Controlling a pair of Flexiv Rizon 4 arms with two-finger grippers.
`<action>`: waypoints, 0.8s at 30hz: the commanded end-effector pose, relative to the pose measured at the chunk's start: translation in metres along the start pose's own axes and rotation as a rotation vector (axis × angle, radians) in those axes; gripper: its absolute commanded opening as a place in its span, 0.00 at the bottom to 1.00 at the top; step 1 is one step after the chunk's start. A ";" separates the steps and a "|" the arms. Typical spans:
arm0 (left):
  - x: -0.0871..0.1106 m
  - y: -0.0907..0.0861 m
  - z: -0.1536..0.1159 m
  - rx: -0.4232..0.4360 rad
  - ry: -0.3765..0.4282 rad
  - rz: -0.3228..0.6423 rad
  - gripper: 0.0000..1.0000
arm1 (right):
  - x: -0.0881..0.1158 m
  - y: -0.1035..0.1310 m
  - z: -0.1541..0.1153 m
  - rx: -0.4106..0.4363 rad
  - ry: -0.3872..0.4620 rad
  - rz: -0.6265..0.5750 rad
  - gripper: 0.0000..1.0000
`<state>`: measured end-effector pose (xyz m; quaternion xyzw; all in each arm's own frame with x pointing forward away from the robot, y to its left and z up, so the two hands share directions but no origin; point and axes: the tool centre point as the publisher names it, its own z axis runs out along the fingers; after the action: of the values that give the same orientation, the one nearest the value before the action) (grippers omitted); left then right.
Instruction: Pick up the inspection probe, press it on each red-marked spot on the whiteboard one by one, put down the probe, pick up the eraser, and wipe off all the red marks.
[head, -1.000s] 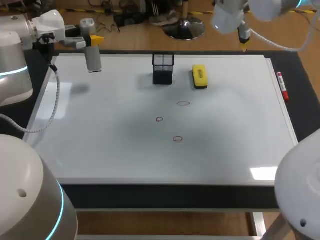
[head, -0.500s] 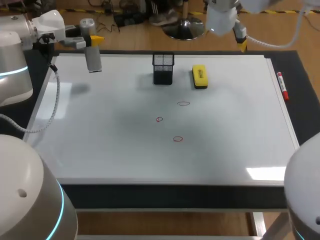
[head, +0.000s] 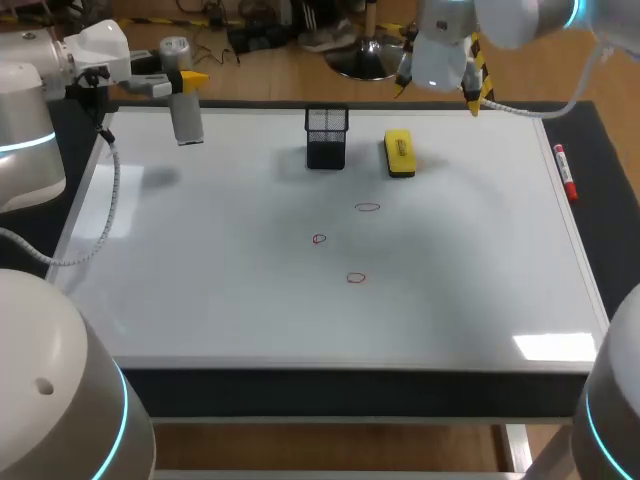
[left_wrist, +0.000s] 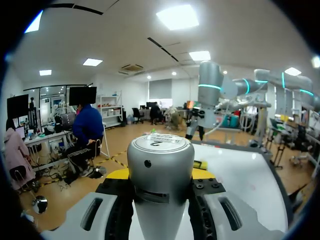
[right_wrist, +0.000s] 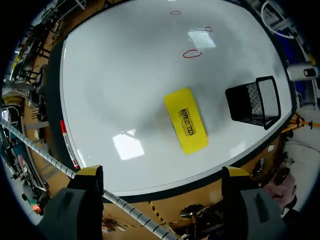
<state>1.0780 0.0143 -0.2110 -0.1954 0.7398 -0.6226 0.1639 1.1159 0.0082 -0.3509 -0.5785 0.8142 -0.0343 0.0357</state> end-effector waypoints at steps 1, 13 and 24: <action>0.000 0.000 0.000 0.002 -0.001 0.001 0.00 | -0.001 0.008 0.015 -0.009 -0.050 -0.111 1.00; 0.000 0.000 0.000 0.002 -0.001 0.001 0.00 | -0.028 0.025 0.042 -0.052 0.005 -0.280 1.00; 0.000 0.000 0.000 0.002 -0.001 0.001 0.00 | -0.032 0.033 0.062 -0.075 -0.008 -0.301 1.00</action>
<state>1.0780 0.0143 -0.2110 -0.1954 0.7399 -0.6225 0.1639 1.0974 0.0472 -0.4093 -0.6938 0.7200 -0.0074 0.0132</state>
